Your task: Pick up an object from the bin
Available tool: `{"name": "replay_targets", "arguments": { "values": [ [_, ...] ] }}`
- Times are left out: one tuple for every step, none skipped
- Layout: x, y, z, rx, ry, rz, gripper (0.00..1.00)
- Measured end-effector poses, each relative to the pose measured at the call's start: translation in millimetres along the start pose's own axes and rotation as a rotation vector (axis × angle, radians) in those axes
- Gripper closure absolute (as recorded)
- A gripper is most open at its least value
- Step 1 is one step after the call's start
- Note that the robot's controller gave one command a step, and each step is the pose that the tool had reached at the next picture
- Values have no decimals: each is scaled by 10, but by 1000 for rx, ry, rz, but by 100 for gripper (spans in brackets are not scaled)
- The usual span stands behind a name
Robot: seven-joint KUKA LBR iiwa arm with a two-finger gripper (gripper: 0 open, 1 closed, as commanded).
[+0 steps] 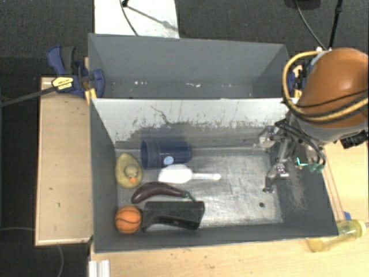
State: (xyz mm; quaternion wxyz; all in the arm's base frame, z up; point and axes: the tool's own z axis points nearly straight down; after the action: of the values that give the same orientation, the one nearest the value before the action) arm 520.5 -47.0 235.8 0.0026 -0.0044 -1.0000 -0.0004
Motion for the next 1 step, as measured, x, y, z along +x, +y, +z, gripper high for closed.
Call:
{"name": "replay_targets", "arguments": {
  "values": [
    [-15, 2, -43, 1, -9, -2, 0]
  ]
}}
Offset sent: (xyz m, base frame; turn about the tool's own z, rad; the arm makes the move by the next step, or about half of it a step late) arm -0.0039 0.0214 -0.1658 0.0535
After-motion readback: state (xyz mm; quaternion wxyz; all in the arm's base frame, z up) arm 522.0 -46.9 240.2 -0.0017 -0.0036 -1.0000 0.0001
